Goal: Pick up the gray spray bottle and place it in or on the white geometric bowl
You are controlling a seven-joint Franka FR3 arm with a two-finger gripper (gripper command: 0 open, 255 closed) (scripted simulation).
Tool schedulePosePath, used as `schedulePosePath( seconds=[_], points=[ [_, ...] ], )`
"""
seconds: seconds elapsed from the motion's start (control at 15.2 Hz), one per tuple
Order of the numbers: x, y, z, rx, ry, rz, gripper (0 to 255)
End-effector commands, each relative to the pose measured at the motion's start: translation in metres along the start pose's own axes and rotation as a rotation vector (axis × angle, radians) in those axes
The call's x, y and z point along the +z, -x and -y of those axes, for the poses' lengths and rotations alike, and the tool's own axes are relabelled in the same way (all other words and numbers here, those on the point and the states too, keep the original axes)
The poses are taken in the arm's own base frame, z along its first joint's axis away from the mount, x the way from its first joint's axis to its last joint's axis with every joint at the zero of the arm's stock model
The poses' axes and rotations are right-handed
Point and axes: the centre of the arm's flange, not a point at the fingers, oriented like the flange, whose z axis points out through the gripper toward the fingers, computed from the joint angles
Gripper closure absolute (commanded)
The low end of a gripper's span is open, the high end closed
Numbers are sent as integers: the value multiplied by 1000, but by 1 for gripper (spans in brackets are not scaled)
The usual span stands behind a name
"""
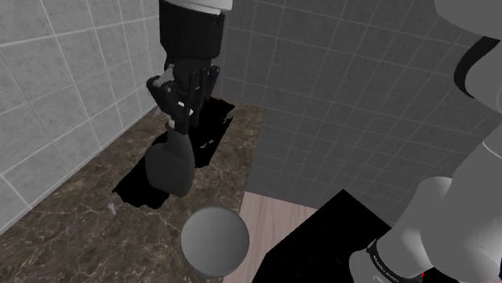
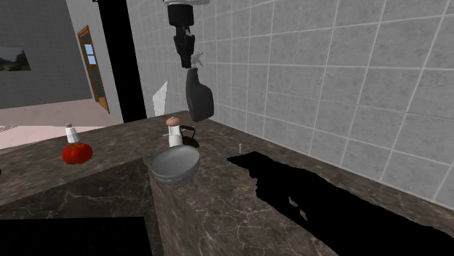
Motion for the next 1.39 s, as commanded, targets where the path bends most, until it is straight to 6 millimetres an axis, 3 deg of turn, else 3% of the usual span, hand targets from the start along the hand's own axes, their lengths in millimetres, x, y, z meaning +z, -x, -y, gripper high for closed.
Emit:
schedulePosePath(
  seconds=[0.0,0.33,1.32],
  points=[
    [-11,26,-2,1,0,1,255],
    [-44,79,-1,1,0,1,255],
    [35,83,-6,1,0,1,255]
  ],
)
